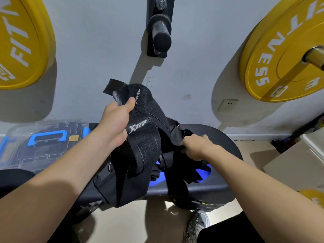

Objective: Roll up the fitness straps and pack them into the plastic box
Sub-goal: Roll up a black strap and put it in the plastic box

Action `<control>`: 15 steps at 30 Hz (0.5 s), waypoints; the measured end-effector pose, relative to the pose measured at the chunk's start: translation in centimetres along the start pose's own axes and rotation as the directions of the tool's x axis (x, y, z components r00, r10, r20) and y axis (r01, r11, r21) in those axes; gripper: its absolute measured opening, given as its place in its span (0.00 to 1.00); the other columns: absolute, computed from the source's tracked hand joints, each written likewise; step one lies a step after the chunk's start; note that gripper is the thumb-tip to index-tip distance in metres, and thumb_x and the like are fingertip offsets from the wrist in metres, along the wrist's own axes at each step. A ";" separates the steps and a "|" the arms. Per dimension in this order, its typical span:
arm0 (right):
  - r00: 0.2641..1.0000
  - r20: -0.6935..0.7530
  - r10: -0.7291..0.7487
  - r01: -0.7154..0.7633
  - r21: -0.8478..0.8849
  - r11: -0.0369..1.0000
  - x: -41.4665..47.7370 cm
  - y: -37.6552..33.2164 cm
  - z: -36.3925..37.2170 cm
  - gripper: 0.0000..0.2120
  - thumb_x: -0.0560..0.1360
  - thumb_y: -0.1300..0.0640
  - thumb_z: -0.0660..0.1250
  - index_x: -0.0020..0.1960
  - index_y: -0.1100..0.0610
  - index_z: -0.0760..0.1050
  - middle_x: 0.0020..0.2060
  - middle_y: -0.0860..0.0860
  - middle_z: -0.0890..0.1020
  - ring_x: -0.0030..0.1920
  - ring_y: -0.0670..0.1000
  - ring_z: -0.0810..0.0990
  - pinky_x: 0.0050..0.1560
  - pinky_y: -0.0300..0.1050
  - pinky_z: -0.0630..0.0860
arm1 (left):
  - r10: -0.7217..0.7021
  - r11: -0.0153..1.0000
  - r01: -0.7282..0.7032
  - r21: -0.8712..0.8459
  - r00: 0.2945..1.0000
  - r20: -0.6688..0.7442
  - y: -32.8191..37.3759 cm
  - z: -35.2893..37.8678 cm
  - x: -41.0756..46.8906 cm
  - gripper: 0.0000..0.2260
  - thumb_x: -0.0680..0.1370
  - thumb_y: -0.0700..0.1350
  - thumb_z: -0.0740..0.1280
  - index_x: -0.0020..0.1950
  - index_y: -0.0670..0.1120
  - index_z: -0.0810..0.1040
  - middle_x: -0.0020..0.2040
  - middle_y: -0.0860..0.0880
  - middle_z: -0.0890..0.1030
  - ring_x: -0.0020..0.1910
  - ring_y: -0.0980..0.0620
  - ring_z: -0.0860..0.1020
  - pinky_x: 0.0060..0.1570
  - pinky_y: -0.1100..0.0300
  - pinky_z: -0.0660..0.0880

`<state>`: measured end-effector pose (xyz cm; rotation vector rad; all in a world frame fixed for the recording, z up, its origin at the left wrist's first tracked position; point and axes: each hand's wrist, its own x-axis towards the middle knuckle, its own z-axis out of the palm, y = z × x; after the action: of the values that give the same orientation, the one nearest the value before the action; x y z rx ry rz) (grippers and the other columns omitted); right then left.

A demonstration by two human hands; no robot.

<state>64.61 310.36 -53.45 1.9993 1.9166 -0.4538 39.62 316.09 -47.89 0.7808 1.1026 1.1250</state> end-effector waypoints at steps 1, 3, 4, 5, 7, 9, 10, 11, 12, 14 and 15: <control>0.999 -0.028 -0.030 0.032 0.043 0.999 0.0 0.0 -0.6 0.08 0.82 0.56 0.62 0.47 0.54 0.78 0.48 0.57 0.81 0.57 0.60 0.79 0.62 0.56 0.72 | 0.023 0.999 -0.022 0.040 0.999 -0.029 0.0 0.0 0.0 0.09 0.86 0.47 0.70 0.62 0.44 0.82 0.60 0.43 0.88 0.61 0.42 0.86 0.64 0.37 0.82; 0.985 -0.151 -0.083 0.111 0.188 0.976 -0.1 -0.5 -1.6 0.10 0.80 0.59 0.62 0.40 0.59 0.73 0.40 0.60 0.79 0.45 0.61 0.77 0.43 0.50 0.72 | 0.107 0.985 -0.091 0.149 0.989 -0.105 0.1 -0.3 0.1 0.10 0.86 0.48 0.69 0.64 0.43 0.81 0.62 0.44 0.86 0.65 0.42 0.83 0.69 0.40 0.78; 0.971 -0.223 -0.082 0.142 0.269 0.953 -0.1 -0.9 -2.1 0.11 0.80 0.59 0.61 0.40 0.61 0.71 0.38 0.60 0.78 0.42 0.60 0.75 0.38 0.50 0.68 | 0.151 0.975 -0.125 0.186 0.980 -0.132 0.1 -0.4 0.1 0.10 0.86 0.48 0.69 0.64 0.43 0.81 0.62 0.44 0.86 0.66 0.43 0.82 0.69 0.43 0.78; 0.958 -0.279 -0.059 0.159 0.352 0.922 -0.1 -1.2 -2.6 0.11 0.82 0.58 0.60 0.43 0.62 0.71 0.37 0.57 0.78 0.41 0.58 0.74 0.36 0.49 0.66 | 0.182 0.966 -0.149 0.209 0.972 -0.151 0.1 -0.6 0.2 0.09 0.86 0.47 0.69 0.63 0.44 0.81 0.61 0.46 0.86 0.67 0.45 0.82 0.68 0.46 0.78; 0.934 -0.358 0.003 0.187 0.493 0.850 -0.3 -1.7 -3.6 0.11 0.87 0.55 0.56 0.49 0.60 0.69 0.40 0.52 0.76 0.41 0.54 0.73 0.37 0.49 0.64 | 0.193 0.960 -0.153 0.233 0.968 -0.160 0.1 -0.9 0.3 0.09 0.86 0.48 0.68 0.63 0.44 0.80 0.61 0.47 0.85 0.66 0.47 0.81 0.68 0.50 0.78; 0.898 -0.439 0.045 0.230 0.553 0.801 -0.4 -1.9 -4.4 0.09 0.89 0.55 0.54 0.52 0.58 0.67 0.41 0.51 0.75 0.42 0.54 0.74 0.37 0.46 0.65 | 0.168 0.961 -0.127 0.245 0.974 -0.152 0.0 -1.3 0.6 0.12 0.86 0.49 0.68 0.65 0.44 0.79 0.62 0.48 0.84 0.64 0.47 0.81 0.68 0.48 0.77; 0.873 -0.482 0.069 0.250 0.566 0.786 -0.7 -1.9 -4.8 0.09 0.89 0.56 0.54 0.52 0.58 0.67 0.40 0.52 0.76 0.42 0.55 0.74 0.36 0.47 0.66 | 0.159 0.958 -0.114 0.263 0.975 -0.156 -0.1 -1.5 0.7 0.13 0.86 0.49 0.68 0.65 0.42 0.79 0.60 0.49 0.83 0.60 0.48 0.80 0.65 0.50 0.77; 0.839 -0.535 0.102 0.275 0.577 0.769 -1.0 -2.0 -5.3 0.09 0.88 0.56 0.54 0.52 0.57 0.67 0.39 0.52 0.76 0.41 0.55 0.74 0.36 0.49 0.66 | 0.151 0.953 -0.099 0.287 0.975 -0.163 -0.2 -1.8 0.9 0.14 0.86 0.50 0.67 0.65 0.41 0.78 0.57 0.49 0.82 0.56 0.49 0.79 0.59 0.52 0.76; 0.790 -0.596 0.145 0.304 0.586 0.751 -1.4 -2.2 -5.9 0.09 0.88 0.56 0.55 0.50 0.56 0.67 0.38 0.52 0.75 0.39 0.53 0.73 0.36 0.50 0.65 | 0.148 0.946 -0.090 0.310 0.975 -0.169 -0.3 -2.0 1.1 0.15 0.86 0.50 0.67 0.64 0.39 0.78 0.54 0.48 0.80 0.53 0.49 0.76 0.54 0.53 0.74; 0.673 -0.708 0.214 0.360 0.567 0.741 -2.5 -2.5 -7.1 0.10 0.83 0.55 0.59 0.43 0.53 0.66 0.32 0.49 0.73 0.33 0.45 0.69 0.32 0.44 0.64 | 0.162 0.930 -0.094 0.355 0.973 -0.167 -0.3 -2.3 1.1 0.12 0.85 0.48 0.68 0.60 0.39 0.78 0.51 0.47 0.79 0.50 0.48 0.75 0.49 0.54 0.72; 0.634 -0.746 0.204 0.381 0.531 0.757 -3.1 -2.7 -7.7 0.10 0.78 0.54 0.61 0.39 0.53 0.66 0.31 0.49 0.72 0.32 0.44 0.69 0.32 0.41 0.64 | 0.179 0.920 -0.108 0.378 0.971 -0.157 -0.1 -2.4 1.0 0.09 0.85 0.47 0.68 0.57 0.41 0.79 0.49 0.48 0.79 0.49 0.48 0.75 0.46 0.55 0.71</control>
<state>61.81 311.13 -45.18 2.9161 2.6558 -0.3286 37.40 316.88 -48.96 1.0788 1.4611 1.1478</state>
